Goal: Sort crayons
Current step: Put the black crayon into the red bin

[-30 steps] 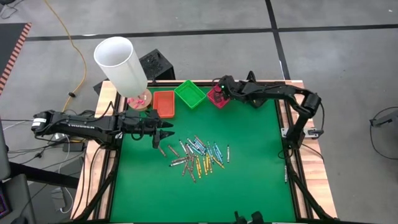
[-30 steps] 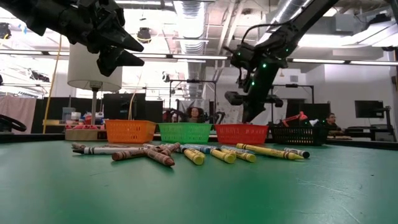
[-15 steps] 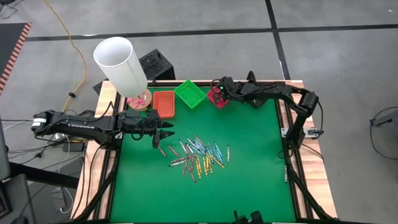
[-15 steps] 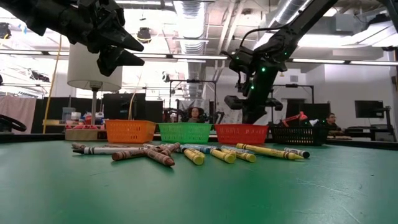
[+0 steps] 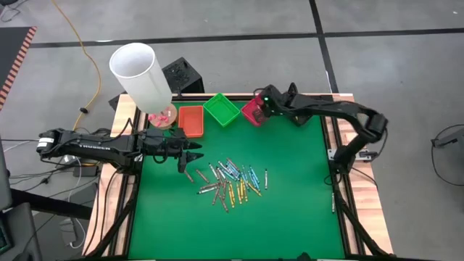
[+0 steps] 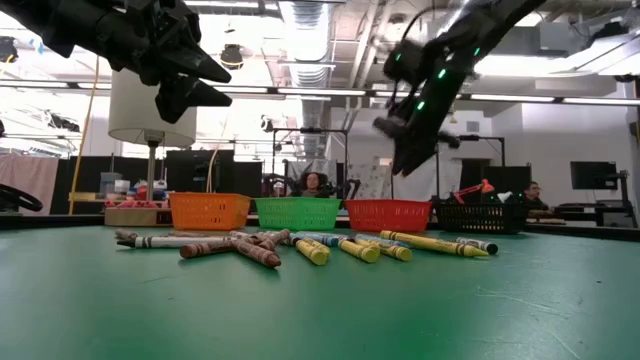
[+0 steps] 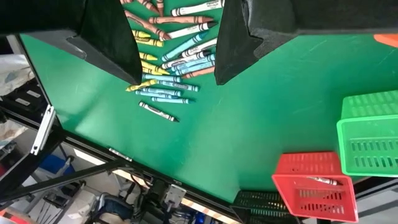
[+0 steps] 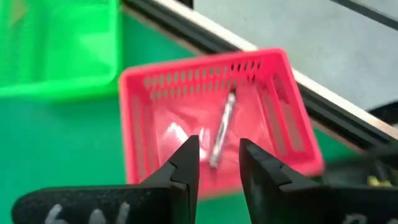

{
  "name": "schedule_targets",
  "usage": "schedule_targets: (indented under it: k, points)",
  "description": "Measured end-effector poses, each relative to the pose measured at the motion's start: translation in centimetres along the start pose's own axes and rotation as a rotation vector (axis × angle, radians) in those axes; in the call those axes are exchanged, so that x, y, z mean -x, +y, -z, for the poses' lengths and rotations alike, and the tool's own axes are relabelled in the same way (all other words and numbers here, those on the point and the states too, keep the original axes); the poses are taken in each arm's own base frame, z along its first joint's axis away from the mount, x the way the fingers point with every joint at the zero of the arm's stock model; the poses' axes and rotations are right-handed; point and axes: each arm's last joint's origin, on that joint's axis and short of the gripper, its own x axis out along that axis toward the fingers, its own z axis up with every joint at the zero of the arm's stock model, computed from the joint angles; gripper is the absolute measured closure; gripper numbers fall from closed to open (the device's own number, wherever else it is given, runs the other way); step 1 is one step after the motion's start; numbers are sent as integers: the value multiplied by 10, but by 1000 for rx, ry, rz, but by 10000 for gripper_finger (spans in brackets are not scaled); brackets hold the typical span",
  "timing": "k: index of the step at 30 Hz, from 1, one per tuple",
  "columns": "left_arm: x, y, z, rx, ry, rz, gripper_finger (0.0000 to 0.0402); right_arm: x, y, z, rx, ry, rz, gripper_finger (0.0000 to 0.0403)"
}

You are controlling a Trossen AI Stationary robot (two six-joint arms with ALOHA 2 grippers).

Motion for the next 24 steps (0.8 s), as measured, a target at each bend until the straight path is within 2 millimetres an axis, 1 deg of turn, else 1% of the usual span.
schedule_targets:
  k: [3,6,9,11,14,18,22,24]
  points:
    - [0,0,0,-8,0,0,210,36,-5,13,26,104,-30,294]
    - [0,0,0,-23,0,0,210,67,-9,31,-13,237,-27,294]
    - [0,0,0,-23,0,0,210,91,-9,50,-83,346,20,294]
    - [0,0,0,-23,0,0,210,103,-5,63,-102,411,55,294]
    - [0,0,0,-22,0,0,210,117,7,81,-109,468,112,294]
    - [0,0,0,-19,0,0,210,128,30,105,-102,507,157,294]
    - [0,0,0,-19,0,0,210,134,55,132,-90,538,214,294]
    - [0,0,0,-19,0,0,210,134,68,148,-53,580,255,295]
